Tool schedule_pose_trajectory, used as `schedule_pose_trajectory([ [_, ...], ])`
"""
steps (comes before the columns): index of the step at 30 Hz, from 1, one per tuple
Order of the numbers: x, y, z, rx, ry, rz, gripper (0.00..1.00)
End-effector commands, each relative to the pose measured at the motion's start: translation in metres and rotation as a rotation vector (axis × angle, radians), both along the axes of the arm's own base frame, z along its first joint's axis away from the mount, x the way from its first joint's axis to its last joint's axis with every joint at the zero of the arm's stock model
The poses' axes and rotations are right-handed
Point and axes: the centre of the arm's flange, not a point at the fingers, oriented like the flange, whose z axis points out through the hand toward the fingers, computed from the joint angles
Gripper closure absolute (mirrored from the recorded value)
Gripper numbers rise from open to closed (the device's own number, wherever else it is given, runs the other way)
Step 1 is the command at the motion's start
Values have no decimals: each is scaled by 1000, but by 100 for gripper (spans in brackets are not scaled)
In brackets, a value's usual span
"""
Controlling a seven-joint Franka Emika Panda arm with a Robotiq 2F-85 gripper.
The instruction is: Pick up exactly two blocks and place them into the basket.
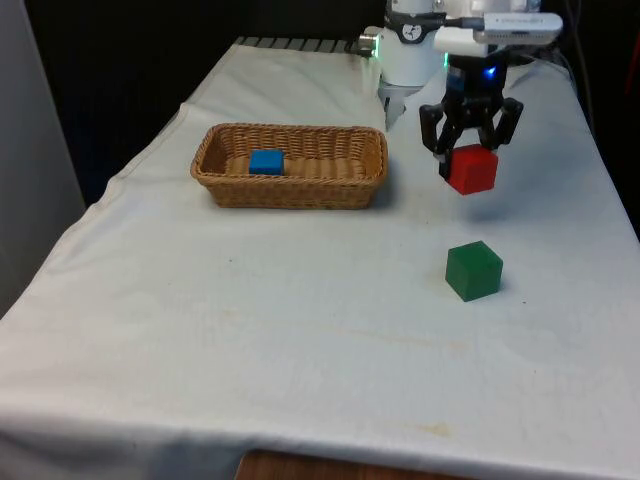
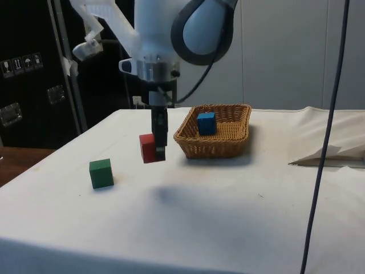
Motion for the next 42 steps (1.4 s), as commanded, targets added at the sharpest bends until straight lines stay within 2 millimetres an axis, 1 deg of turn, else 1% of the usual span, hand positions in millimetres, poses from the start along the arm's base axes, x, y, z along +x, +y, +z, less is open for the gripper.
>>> schedule_pose_trajectory([
  [1, -1, 0, 6, 5, 0, -16, 95],
  [8, -2, 0, 24, 17, -3, -66, 95],
  [9, -1, 0, 22, 12, -4, -57, 95],
  [11, -2, 0, 28, 21, -5, -78, 95],
  [16, -2, 1, 32, 41, -15, -108, 95],
  [23, -1, 2, 34, 68, -24, -137, 95],
  [30, -1, -3, 35, 90, -19, -174, 95],
  [36, -1, -17, 30, 96, -5, -208, 95],
  [37, 0, -15, 31, 85, -7, -205, 95],
  [42, -4, -27, 25, 87, -1, -228, 95],
])
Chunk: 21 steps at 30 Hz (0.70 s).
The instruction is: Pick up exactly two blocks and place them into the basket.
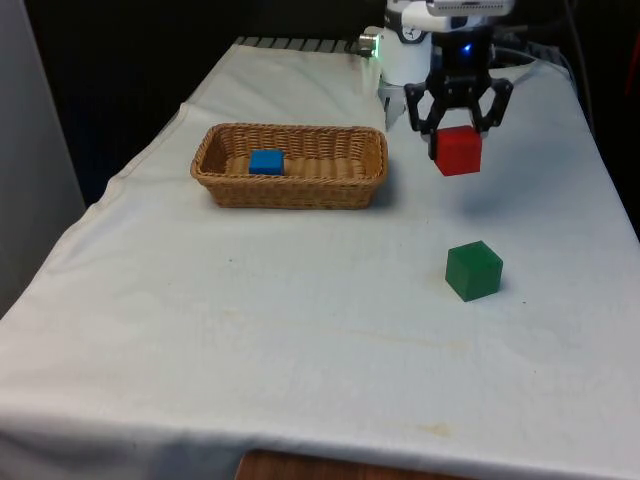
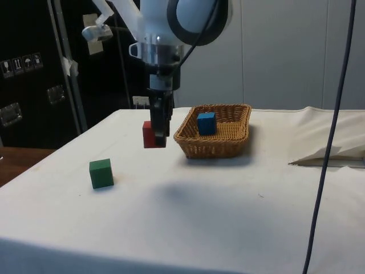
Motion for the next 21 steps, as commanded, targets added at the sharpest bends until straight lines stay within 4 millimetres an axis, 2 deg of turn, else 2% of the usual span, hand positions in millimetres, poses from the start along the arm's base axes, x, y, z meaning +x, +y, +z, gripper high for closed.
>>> schedule_pose_trajectory([
  [1, -1, -4, -2, 5, -2, -8, 95],
  [16, -1, -39, -27, -16, 30, -74, 95],
  [21, 0, -44, -20, -10, 30, -97, 95],
])
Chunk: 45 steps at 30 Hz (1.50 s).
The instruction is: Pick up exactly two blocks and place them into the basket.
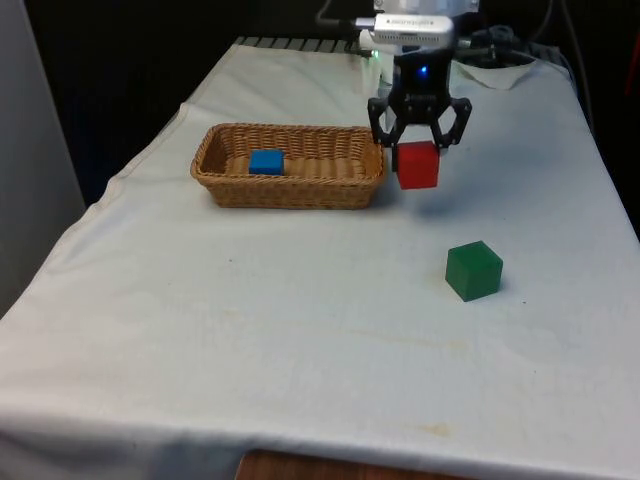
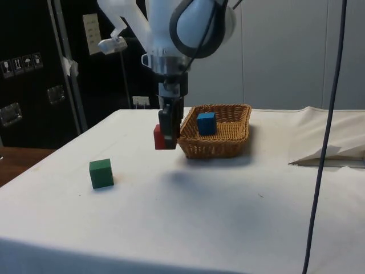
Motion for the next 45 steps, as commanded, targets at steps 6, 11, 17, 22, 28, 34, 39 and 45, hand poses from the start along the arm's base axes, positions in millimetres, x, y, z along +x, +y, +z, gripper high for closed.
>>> schedule_pose_trajectory([
  [6, 1, -7, 21, 20, -5, -27, 95],
  [11, 2, -15, 40, 25, -11, -46, 95],
  [17, 0, -26, 54, 34, -14, -66, 95],
  [22, -1, -36, 58, 36, -16, -80, 95],
  [28, -7, -52, 54, 34, -13, -95, 95],
  [34, -13, -66, 50, 28, -7, -102, 95],
  [39, -21, -80, 43, 25, 3, -107, 95],
  [45, -31, -94, 35, 19, 12, -110, 95],
])
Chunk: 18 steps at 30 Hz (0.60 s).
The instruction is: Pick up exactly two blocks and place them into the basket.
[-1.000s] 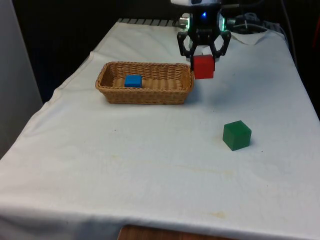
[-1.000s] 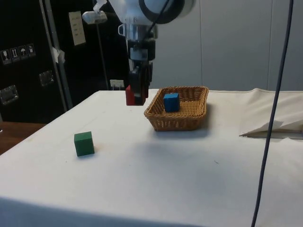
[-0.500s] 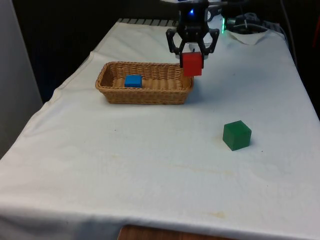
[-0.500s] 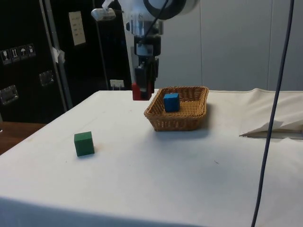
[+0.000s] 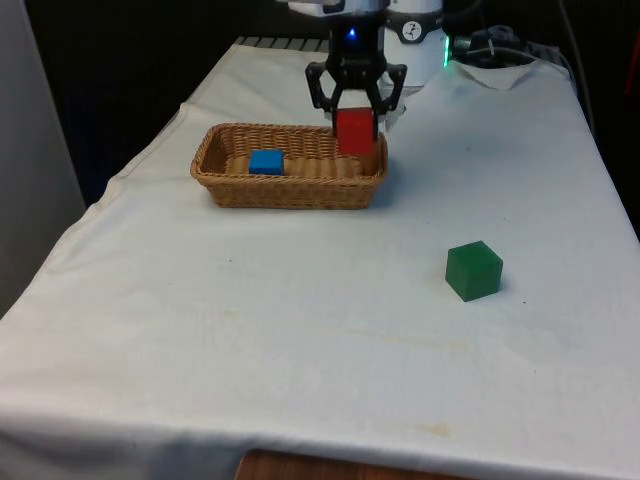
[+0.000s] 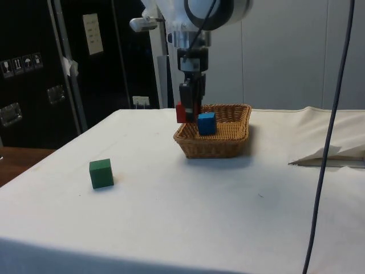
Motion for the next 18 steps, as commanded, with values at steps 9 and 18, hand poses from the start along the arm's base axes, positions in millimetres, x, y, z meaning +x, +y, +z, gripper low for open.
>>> schedule_pose_trajectory([
  [9, -21, -15, -22, -12, 9, -1, 95],
  [18, -32, -19, -50, -36, 23, -5, 95],
])
